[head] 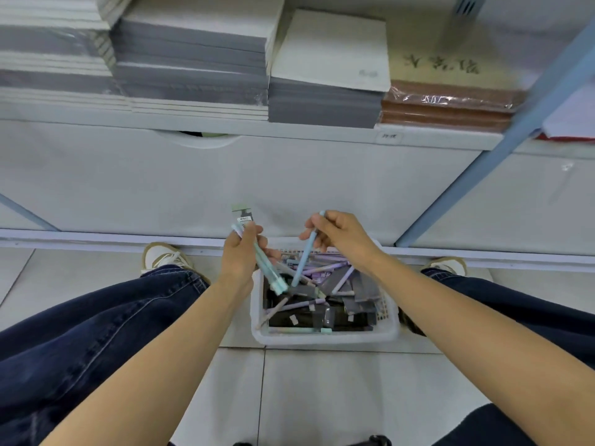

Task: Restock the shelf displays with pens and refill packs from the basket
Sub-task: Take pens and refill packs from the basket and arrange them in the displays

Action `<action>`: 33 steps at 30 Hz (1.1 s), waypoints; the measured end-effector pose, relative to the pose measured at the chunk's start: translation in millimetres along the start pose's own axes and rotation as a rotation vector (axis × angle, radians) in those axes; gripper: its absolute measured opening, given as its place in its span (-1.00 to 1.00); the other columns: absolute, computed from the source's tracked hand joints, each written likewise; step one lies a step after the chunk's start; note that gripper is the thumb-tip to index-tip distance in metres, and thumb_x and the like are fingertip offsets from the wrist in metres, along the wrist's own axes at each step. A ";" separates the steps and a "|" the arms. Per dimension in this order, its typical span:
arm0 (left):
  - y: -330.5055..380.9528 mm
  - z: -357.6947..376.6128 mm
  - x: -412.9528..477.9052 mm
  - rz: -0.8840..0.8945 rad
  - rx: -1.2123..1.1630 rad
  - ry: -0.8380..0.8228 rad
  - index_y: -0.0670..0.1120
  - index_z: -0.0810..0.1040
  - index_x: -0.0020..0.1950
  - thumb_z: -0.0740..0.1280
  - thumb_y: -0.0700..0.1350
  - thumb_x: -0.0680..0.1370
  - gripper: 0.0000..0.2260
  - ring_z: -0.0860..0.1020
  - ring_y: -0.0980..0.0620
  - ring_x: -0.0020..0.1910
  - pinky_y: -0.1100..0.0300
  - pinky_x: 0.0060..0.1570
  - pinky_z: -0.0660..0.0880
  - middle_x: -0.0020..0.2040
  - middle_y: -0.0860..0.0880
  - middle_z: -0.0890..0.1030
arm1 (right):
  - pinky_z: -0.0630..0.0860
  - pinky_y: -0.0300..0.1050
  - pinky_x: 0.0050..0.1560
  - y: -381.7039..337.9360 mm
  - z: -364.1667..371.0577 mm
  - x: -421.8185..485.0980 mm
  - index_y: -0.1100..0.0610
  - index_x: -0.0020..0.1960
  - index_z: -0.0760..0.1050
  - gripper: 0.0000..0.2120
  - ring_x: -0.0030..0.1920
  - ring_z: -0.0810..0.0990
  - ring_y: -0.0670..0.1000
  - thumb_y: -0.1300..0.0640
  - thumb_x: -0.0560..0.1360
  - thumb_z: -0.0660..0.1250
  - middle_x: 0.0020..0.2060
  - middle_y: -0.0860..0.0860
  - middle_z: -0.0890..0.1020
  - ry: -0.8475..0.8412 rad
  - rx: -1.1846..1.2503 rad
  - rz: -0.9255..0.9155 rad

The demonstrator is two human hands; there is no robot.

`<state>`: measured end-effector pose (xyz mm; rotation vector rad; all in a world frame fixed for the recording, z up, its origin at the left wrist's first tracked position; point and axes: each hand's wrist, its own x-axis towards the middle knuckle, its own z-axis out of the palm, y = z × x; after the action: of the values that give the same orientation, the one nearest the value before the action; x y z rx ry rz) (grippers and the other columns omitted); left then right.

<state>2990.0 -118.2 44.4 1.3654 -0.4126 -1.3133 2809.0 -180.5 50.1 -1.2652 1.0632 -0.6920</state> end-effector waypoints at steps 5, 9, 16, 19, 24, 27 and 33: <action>19.2 10.1 -21.5 0.006 0.210 -0.136 -0.17 0.47 -0.10 0.27 -0.03 0.63 -0.78 0.33 0.08 -0.62 0.31 -0.60 0.22 -0.37 -0.05 0.46 | 0.51 -0.24 -0.29 -44.6 -7.3 -1.2 0.26 -0.05 0.52 -0.76 -0.35 0.55 -0.04 0.16 0.65 0.15 -0.15 0.14 0.64 -0.025 0.155 -0.066; 40.9 17.2 -41.1 0.021 0.273 -0.268 -0.22 0.56 -0.07 0.38 0.01 0.55 -0.73 0.38 0.08 -0.62 0.30 -0.61 0.24 -0.29 -0.09 0.60 | 0.51 -0.26 -0.28 -79.7 -7.0 -8.8 0.24 -0.02 0.55 -0.78 -0.33 0.55 -0.06 0.18 0.64 0.17 -0.17 0.09 0.54 -0.040 0.135 -0.140; 106.6 39.0 -76.6 0.191 0.278 -0.436 -0.17 0.55 -0.06 0.41 -0.12 0.54 -0.88 0.34 0.08 -0.62 0.33 -0.59 0.23 -0.19 -0.11 0.66 | 0.55 -0.23 -0.26 -164.1 -16.7 -37.6 0.21 0.08 0.56 -0.88 -0.31 0.58 -0.02 0.25 0.56 0.30 -0.20 0.10 0.61 -0.034 0.147 -0.334; 146.2 56.0 -92.3 0.271 0.309 -0.464 -0.15 0.55 -0.06 0.40 -0.08 0.54 -0.86 0.35 0.09 -0.61 0.31 -0.60 0.27 -0.15 -0.11 0.69 | 0.57 -0.22 -0.16 -213.1 -23.8 -54.1 0.18 0.08 0.57 -0.87 -0.19 0.61 -0.01 0.25 0.59 0.26 -0.13 0.10 0.64 -0.075 0.082 -0.442; 223.1 90.9 -114.7 0.376 0.262 -0.445 -0.17 0.59 0.01 0.36 -0.01 0.57 -0.78 0.39 0.10 -0.57 0.32 -0.59 0.31 -0.25 -0.02 0.64 | 0.60 -0.23 -0.19 -314.0 -44.6 -80.6 0.21 -0.01 0.53 -0.92 -0.21 0.66 0.01 0.30 0.58 0.25 -0.17 0.10 0.69 0.036 -0.001 -0.684; 266.9 110.4 -124.1 0.333 0.162 -0.445 -0.12 0.57 -0.03 0.28 -0.06 0.61 -0.85 0.38 0.08 -0.58 0.32 -0.62 0.27 -0.28 -0.02 0.61 | 0.61 -0.20 -0.21 -372.6 -62.6 -94.9 0.23 -0.01 0.51 -0.96 -0.24 0.66 0.03 0.28 0.58 0.28 -0.20 0.10 0.68 0.155 0.001 -0.849; 323.0 143.6 -133.4 0.324 0.064 -0.557 -0.20 0.51 0.00 0.06 -0.14 0.62 -0.74 0.38 0.04 -0.61 0.35 -0.65 0.24 -0.33 -0.08 0.53 | 0.63 -0.13 -0.20 -440.9 -102.1 -88.5 0.20 -0.02 0.44 -0.97 -0.27 0.66 0.04 0.24 0.59 0.27 -0.21 0.13 0.65 0.445 -0.116 -0.938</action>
<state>2964.7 -169.2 417.9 0.9133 -1.0170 -1.3977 2740.7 -236.4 502.6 -1.7607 0.8155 -1.6989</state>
